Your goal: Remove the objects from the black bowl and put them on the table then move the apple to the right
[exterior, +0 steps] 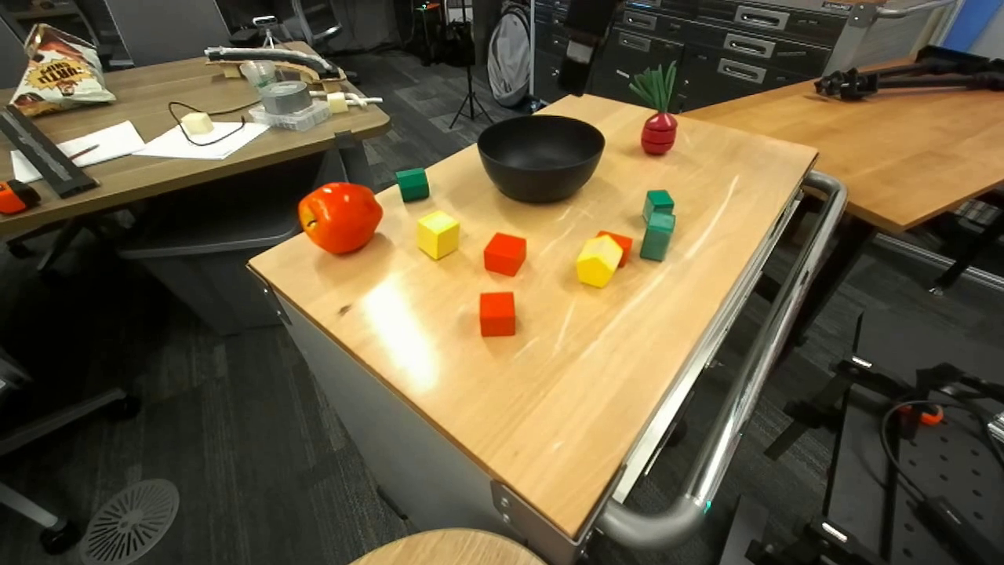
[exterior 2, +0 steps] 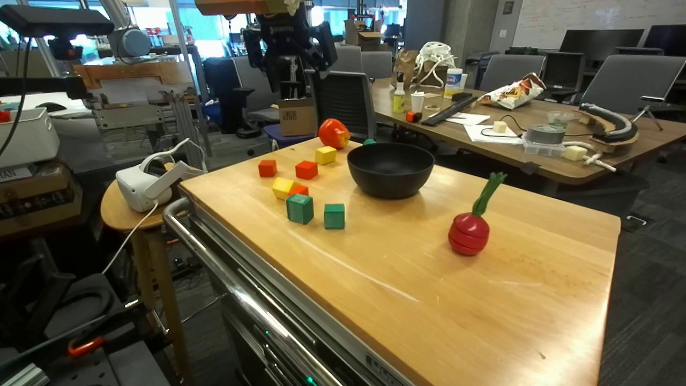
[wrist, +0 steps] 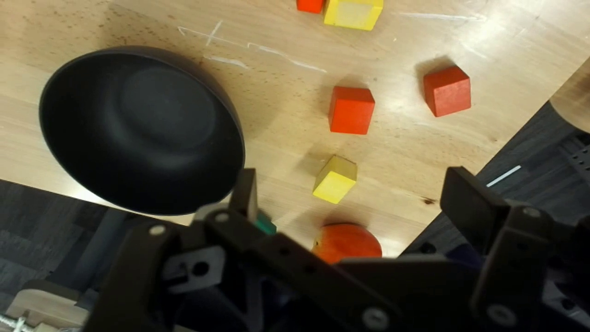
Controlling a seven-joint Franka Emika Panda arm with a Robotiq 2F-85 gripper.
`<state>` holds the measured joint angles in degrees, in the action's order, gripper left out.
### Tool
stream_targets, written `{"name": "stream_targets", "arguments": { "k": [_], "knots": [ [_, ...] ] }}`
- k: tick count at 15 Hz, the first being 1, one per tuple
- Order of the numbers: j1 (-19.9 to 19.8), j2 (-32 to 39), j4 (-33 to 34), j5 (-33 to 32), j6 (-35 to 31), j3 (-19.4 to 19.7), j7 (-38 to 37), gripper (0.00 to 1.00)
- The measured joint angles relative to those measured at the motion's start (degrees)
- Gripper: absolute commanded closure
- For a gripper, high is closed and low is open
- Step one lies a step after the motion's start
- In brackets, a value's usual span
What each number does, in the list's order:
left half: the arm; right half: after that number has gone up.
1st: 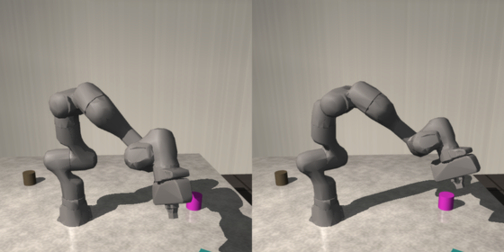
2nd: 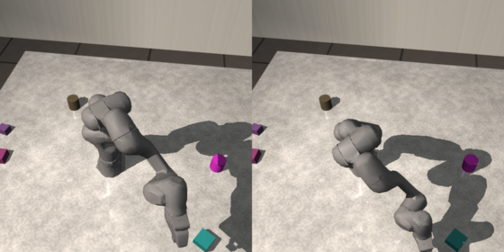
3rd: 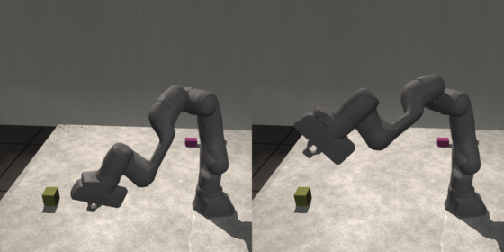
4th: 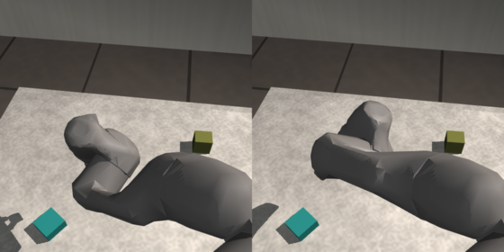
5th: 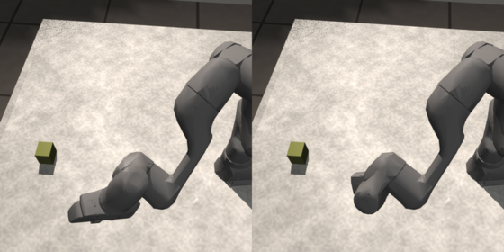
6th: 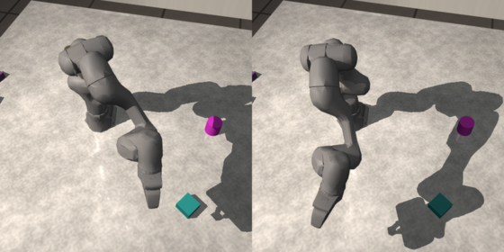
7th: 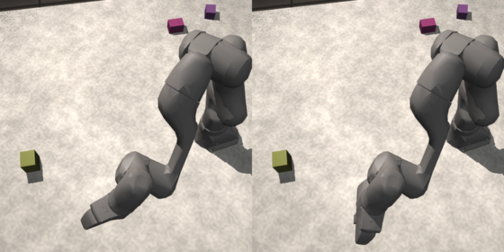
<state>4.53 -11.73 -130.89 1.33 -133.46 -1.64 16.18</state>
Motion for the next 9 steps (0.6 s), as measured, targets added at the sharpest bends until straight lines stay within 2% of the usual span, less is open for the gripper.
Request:
{"name": "stream_targets", "arguments": {
  "k": [3, 6, 9],
  "knots": [
    [0.0, 0.1, -0.1, -0.7, -0.1, -0.1, -0.2, 0.0],
    [0.0, 1.7, 1.8, -7.0, -0.1, -1.5, -0.7, 0.0],
    [0.7, 6.5, 7.5, -12.3, 0.9, -3.8, -0.7, 0.0]
  ]
}}
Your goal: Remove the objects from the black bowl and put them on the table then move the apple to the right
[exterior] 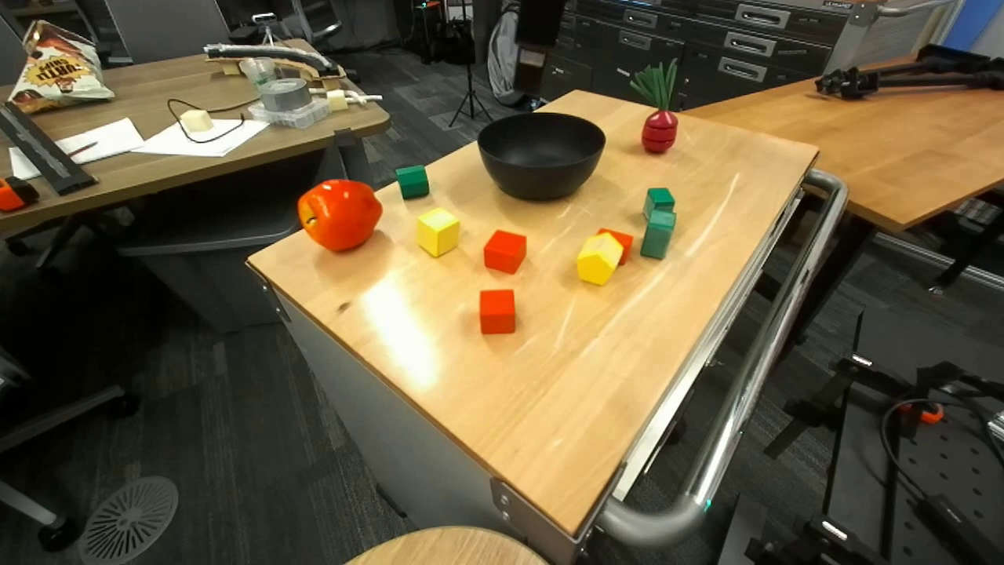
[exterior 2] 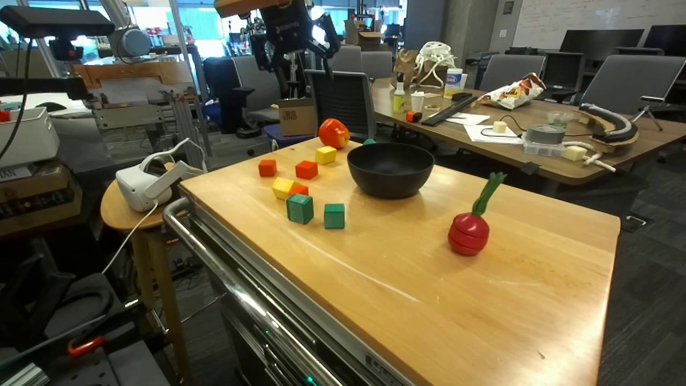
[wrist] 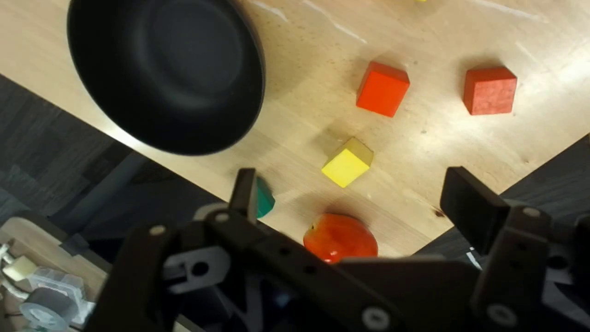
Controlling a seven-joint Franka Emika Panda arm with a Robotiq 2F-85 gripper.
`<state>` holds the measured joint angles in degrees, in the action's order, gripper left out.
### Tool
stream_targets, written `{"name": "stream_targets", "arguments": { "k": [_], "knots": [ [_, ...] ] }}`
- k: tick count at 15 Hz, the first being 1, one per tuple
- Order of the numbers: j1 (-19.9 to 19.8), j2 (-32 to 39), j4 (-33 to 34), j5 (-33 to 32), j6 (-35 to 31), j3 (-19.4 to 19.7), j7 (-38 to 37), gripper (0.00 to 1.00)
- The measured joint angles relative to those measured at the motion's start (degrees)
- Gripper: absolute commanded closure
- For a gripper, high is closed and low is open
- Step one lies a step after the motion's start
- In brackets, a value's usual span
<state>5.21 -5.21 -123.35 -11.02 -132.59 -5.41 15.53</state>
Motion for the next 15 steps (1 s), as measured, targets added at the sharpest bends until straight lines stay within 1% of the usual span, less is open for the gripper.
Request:
{"name": "stream_targets", "arguments": {
  "k": [2, 3, 5, 7, 8, 10, 15],
  "knots": [
    [0.9, 4.9, 5.8, 0.6, 0.6, -0.9, 0.9, 0.0],
    [1.3, 7.6, 8.8, 2.1, 0.7, -1.2, 1.7, 0.0],
    [1.5, 13.1, 14.8, 8.2, 1.3, -1.8, 4.6, 0.0],
    [1.2, 18.3, 20.6, 13.5, 4.9, -2.1, 8.8, 0.0],
    [0.8, 20.4, 22.8, 14.8, 6.3, -2.1, 10.3, 0.0],
    [0.1, 22.8, 25.2, 15.3, 7.3, -2.1, 11.6, 0.0],
    [0.0, 23.1, 26.3, 15.5, 8.0, -2.4, 11.8, 0.0]
  ]
}}
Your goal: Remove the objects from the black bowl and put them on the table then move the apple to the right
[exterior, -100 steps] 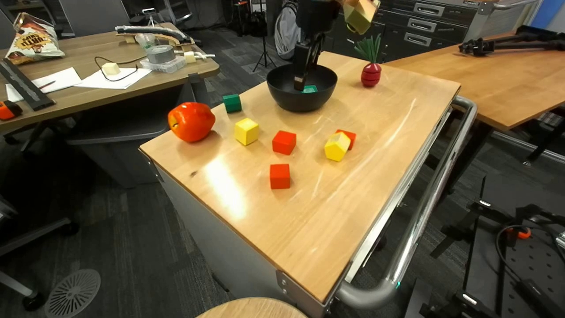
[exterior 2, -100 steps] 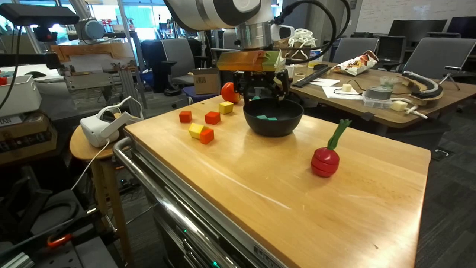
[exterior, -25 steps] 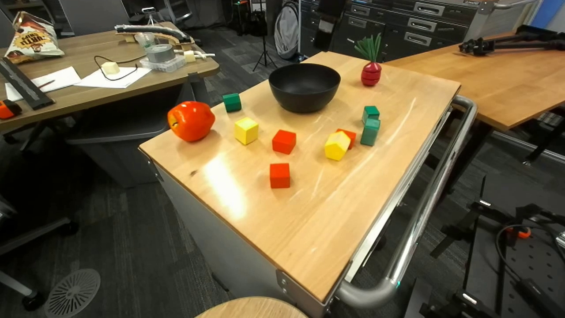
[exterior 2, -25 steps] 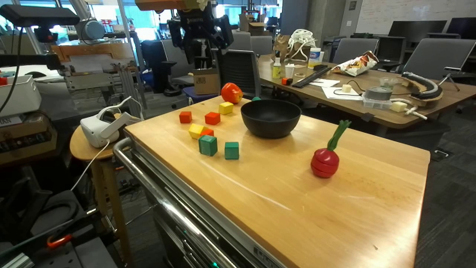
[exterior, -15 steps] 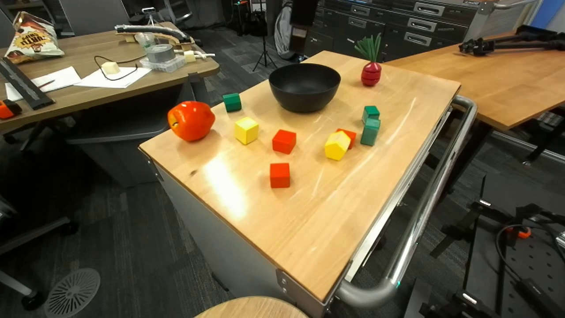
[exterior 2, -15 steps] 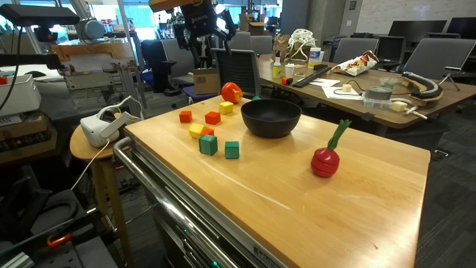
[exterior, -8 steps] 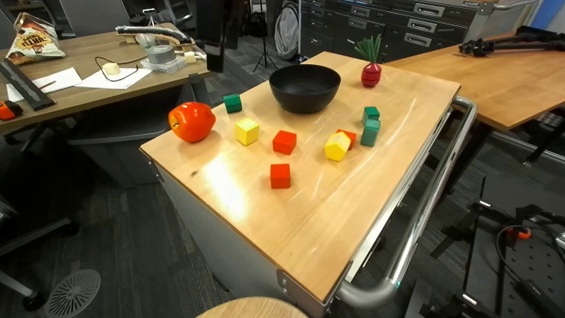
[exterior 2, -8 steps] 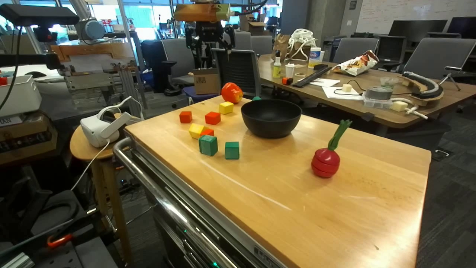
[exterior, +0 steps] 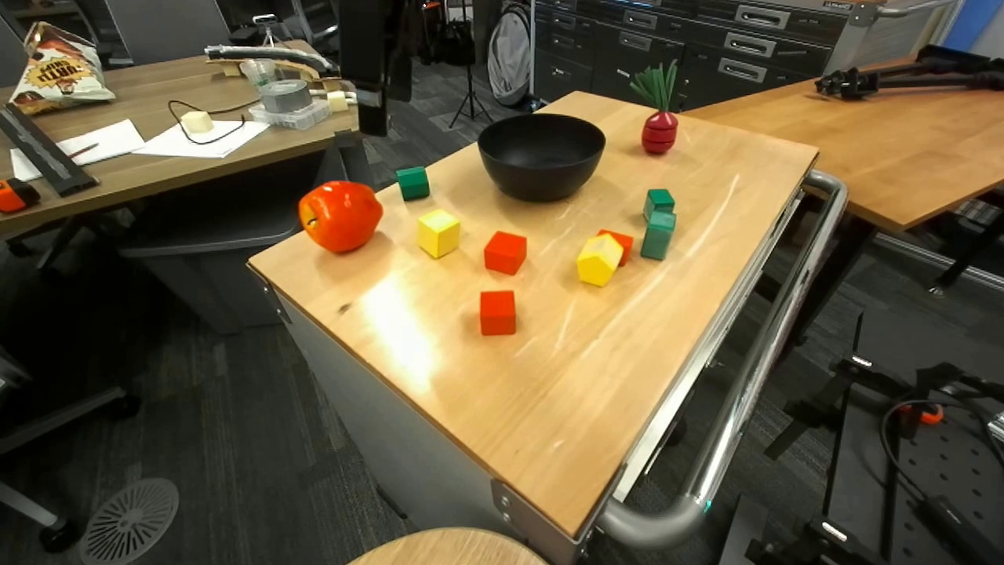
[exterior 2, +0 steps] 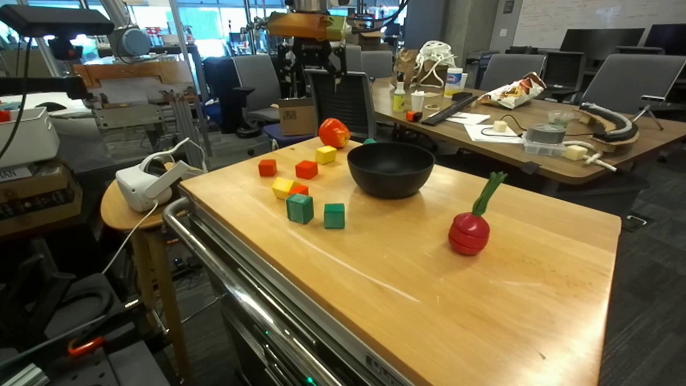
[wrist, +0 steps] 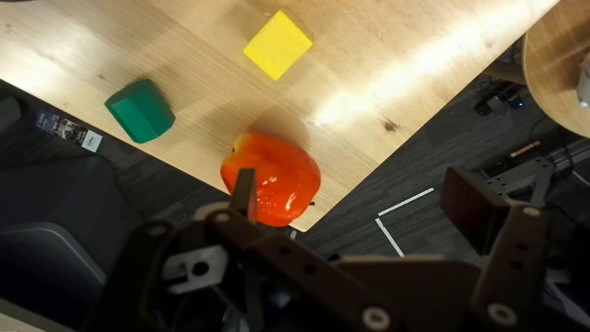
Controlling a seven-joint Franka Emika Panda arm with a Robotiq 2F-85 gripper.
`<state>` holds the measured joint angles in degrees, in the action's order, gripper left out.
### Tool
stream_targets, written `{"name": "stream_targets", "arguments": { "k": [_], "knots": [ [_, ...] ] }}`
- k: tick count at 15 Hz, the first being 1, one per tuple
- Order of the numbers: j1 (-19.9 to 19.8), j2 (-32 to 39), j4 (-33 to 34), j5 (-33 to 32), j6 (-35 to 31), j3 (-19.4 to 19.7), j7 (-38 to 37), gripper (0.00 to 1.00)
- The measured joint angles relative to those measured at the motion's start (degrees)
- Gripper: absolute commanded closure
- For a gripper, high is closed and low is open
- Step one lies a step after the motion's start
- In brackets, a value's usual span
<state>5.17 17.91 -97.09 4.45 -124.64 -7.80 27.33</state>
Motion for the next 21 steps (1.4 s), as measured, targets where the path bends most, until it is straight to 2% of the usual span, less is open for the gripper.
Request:
{"name": "stream_targets", "arguments": {
  "k": [8, 11, 17, 21],
  "knots": [
    [0.0, 0.1, -0.1, -0.2, 0.2, 0.0, 0.0, 0.0],
    [0.2, 0.7, 1.4, -0.8, 1.7, -0.1, -2.2, 0.0],
    [1.0, 9.2, 14.1, -1.6, 8.8, 0.1, -12.6, 0.0],
    [4.5, 17.8, 24.1, -9.5, 14.7, 2.3, -21.7, 0.0]
  ]
}}
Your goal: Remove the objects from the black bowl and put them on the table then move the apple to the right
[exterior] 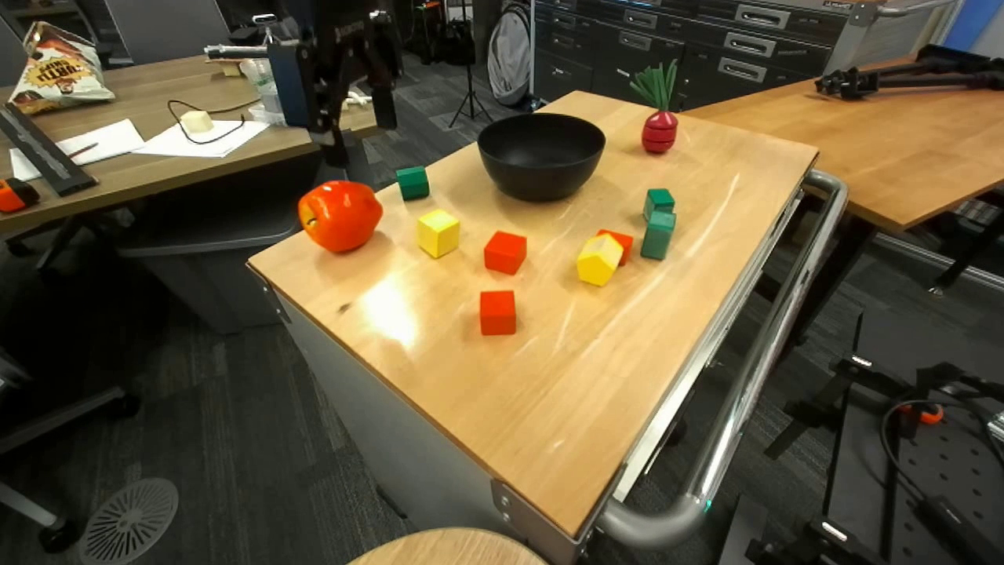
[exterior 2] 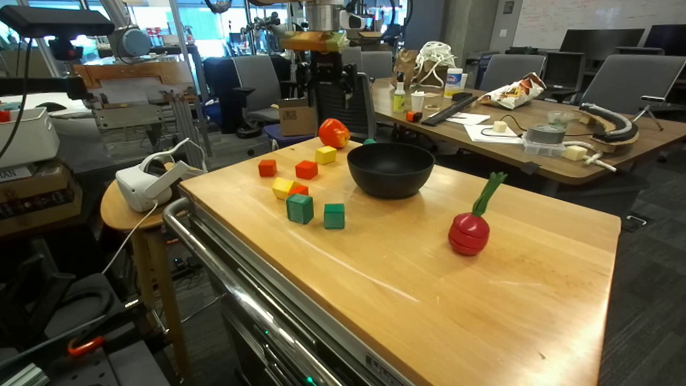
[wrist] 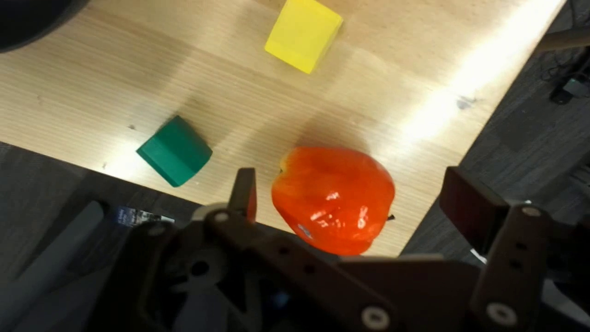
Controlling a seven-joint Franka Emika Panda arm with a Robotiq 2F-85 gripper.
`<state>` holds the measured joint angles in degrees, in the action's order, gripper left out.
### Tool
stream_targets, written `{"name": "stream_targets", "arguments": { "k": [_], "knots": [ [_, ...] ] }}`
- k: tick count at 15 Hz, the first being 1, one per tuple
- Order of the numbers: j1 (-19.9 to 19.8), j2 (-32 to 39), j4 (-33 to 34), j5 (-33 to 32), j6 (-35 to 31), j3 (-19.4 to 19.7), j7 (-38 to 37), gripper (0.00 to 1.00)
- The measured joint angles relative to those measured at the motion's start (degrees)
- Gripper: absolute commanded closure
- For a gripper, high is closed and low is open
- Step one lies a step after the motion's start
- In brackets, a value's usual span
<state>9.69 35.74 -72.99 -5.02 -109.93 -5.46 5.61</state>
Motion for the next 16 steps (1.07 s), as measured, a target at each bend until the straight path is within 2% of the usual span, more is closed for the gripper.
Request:
{"name": "stream_targets", "arguments": {
  "k": [2, 6, 16],
  "knots": [
    [1.9, 2.9, 3.6, -3.9, 3.1, 1.0, -0.9, 0.0],
    [3.0, 3.9, 5.6, -4.9, 4.6, 1.5, -1.2, 0.0],
    [3.1, 8.0, 7.8, -3.5, 1.1, 0.4, -2.2, 0.0]
  ]
}}
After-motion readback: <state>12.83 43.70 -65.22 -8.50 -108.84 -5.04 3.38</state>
